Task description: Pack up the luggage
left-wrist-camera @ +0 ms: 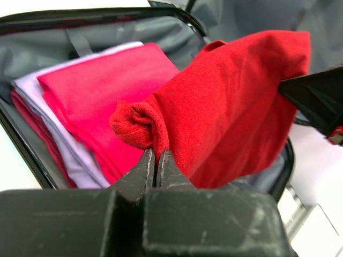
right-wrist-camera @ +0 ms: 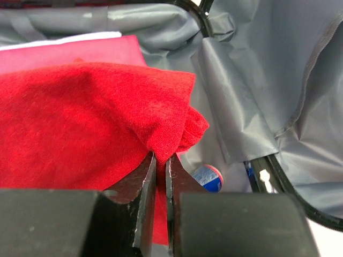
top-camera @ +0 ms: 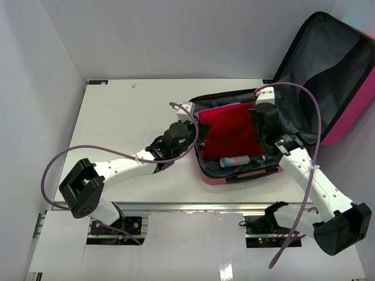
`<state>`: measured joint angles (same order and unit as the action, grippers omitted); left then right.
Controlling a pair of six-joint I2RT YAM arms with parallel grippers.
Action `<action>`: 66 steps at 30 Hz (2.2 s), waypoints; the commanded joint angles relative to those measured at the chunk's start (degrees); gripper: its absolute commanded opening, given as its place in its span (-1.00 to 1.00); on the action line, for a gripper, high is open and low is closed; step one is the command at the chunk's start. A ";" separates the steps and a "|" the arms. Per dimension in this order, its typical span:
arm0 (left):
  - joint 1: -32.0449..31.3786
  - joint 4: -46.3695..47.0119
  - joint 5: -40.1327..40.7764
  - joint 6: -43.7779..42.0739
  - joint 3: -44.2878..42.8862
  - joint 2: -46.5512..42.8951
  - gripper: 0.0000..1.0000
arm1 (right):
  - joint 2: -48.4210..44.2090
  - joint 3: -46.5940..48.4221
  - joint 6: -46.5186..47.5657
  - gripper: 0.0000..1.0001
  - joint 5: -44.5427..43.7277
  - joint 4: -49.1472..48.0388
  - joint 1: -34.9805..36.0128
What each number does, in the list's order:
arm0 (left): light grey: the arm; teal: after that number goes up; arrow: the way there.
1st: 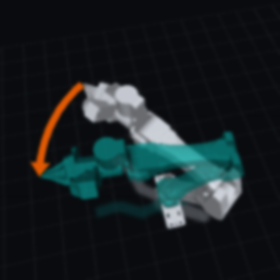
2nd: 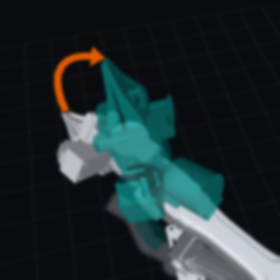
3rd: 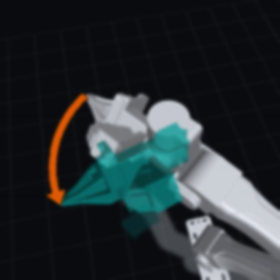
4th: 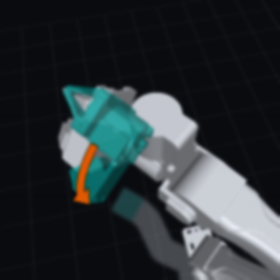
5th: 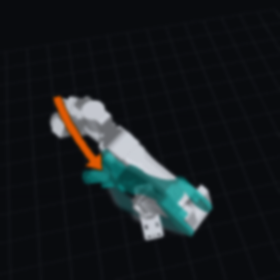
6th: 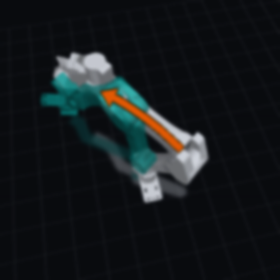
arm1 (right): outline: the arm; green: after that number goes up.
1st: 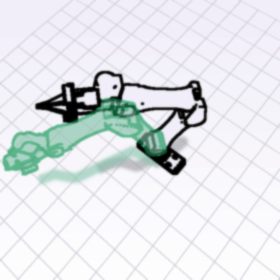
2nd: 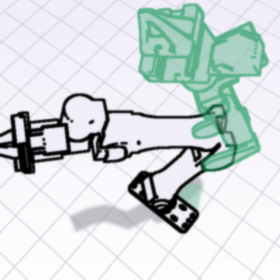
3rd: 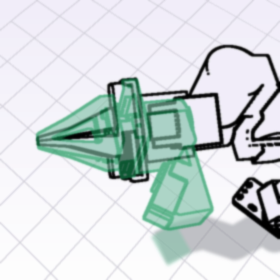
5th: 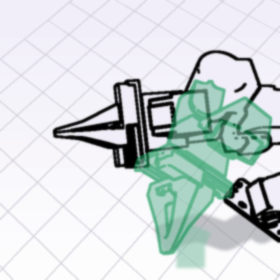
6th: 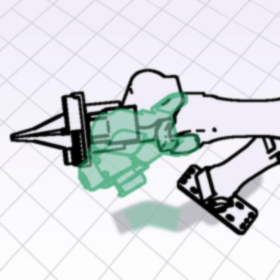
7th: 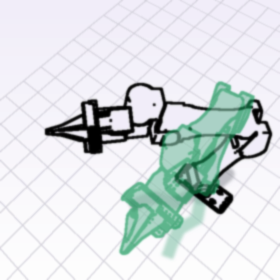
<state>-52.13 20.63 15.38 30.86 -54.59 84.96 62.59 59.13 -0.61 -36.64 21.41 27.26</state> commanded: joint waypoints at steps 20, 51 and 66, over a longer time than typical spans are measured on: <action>1.43 26.86 17.86 -9.86 -0.95 14.90 -1.00 | 18.13 2.53 2.10 -0.82 15.24 -20.70 -10.66; 3.00 17.24 9.06 -16.88 -8.43 17.38 -0.85 | 30.97 12.59 -3.35 -0.45 25.09 -18.80 -14.48; 3.54 4.21 7.25 -12.40 -12.81 23.15 -1.00 | 30.37 11.85 -7.77 -0.37 28.16 -14.85 -15.57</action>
<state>-48.99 30.17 24.57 17.50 -63.47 109.37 97.81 70.19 -7.40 -9.32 5.26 11.97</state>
